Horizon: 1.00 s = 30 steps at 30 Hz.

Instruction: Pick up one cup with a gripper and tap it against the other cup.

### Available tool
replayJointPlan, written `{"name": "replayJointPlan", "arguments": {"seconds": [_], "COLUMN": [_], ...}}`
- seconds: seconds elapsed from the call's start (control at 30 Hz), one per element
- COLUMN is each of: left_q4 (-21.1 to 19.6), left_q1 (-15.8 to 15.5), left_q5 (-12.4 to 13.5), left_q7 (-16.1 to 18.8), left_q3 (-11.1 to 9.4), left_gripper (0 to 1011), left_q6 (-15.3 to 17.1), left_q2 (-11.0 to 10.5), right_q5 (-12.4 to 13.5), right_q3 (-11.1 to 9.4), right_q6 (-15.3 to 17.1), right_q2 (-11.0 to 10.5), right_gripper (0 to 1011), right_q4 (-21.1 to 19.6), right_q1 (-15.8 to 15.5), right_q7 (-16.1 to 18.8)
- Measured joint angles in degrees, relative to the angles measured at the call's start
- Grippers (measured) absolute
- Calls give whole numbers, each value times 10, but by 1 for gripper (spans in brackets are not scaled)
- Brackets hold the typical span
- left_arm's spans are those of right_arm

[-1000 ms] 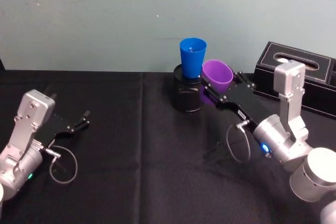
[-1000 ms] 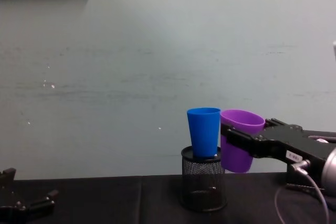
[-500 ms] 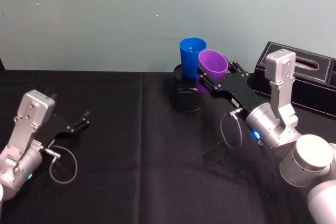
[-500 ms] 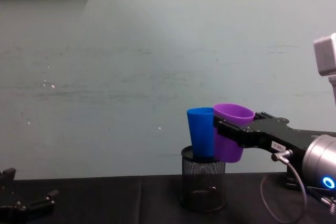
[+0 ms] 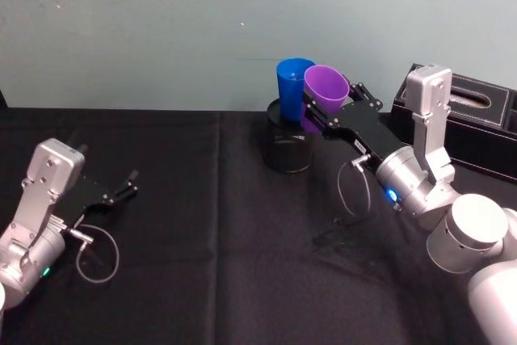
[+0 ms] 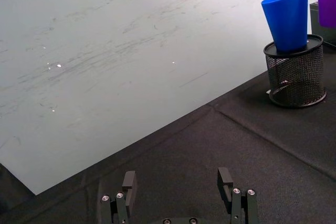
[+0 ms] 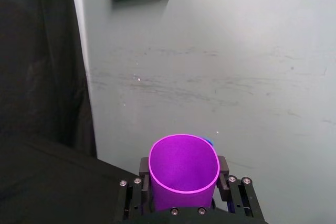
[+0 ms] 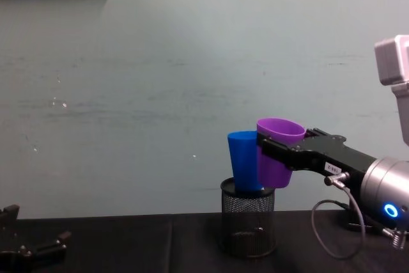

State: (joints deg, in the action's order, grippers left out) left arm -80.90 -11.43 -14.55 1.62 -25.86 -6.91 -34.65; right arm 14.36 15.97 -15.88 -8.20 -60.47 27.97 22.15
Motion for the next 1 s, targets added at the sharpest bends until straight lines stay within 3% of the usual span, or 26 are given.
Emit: {"name": "replayJointPlan", "arguments": {"seconds": [1.0], "left_q4": [0], "left_q1": [0], "left_q5": [0], "left_q7": [0], "left_q3": [0], "left_gripper": [1011], "left_q6": [0], "left_q2": [0], "right_q5": [2], "right_q3": [4], "right_q6": [-15], "right_q2": [14], "right_gripper": [731], "right_q4": [65], "right_q1": [45], "right_q7": [23]}}
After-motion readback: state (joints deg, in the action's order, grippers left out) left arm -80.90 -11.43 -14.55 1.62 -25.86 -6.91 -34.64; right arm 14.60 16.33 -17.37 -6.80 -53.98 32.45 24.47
